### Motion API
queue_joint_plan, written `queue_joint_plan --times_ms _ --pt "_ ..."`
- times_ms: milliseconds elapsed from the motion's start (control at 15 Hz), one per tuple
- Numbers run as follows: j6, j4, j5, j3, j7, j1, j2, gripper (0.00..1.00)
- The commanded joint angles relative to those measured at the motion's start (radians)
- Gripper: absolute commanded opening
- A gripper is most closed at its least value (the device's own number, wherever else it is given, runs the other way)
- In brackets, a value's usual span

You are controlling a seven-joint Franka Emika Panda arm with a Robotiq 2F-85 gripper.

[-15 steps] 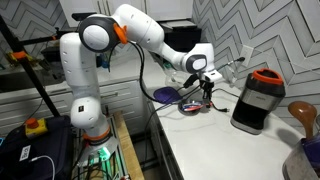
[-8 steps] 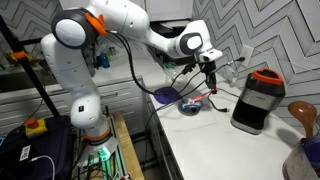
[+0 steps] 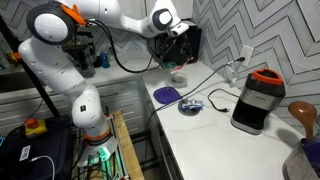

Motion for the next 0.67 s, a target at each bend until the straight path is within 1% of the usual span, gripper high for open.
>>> queue_joint_plan --times_ms 0,67,267,333,467,600 --pt "-0.006 0.003 0.002 0.03 0.023 0.007 0.002 0.22" --pt "-0.007 0.004 0.002 0.036 0.024 0.009 0.003 0.22" --pt "-0.004 0.007 0.002 0.01 0.006 -0.008 0.004 0.22" --pt "-0.004 0.007 0.002 0.006 0.002 -0.011 0.005 0.05" --pt "0.029 0.023 -0.011 0.011 0.052 -0.021 0.045 0.05" --pt "0.071 0.056 -0.034 0.013 0.083 -0.025 0.113 0.05"
